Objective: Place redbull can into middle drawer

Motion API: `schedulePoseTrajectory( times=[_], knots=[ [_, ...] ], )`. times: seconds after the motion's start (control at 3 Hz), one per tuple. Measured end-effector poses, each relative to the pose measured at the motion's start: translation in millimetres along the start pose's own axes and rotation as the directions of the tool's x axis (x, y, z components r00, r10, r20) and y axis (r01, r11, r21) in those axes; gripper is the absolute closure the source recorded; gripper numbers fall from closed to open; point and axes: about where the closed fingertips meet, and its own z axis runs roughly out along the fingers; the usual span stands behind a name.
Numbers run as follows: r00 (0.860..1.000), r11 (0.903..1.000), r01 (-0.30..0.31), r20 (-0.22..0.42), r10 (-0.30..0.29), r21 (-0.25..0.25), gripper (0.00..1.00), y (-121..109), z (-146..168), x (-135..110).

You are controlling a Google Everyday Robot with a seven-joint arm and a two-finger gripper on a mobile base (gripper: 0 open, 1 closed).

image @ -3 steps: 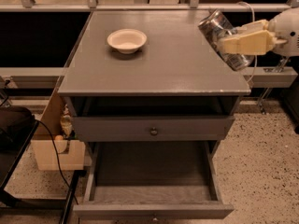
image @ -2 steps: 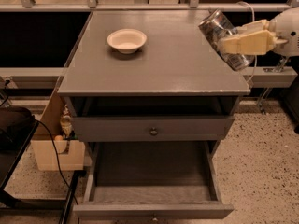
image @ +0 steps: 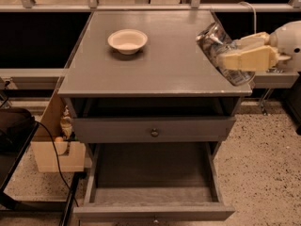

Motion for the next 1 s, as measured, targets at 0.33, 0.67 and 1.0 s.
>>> schedulePoseTrajectory(
  times=[0.33, 0.67, 1.0],
  knots=[
    [1.000, 0.9992, -0.016, -0.006, 0.016, -0.037, 1.00, 23.4, 5.1, 36.8],
    [1.000, 0.9981, -0.018, -0.020, 0.017, -0.059, 1.00, 34.8, 10.3, 62.2],
    [0.998, 0.9938, 0.006, -0.058, -0.012, -0.111, 1.00, 44.3, 21.2, 97.5]
  ],
)
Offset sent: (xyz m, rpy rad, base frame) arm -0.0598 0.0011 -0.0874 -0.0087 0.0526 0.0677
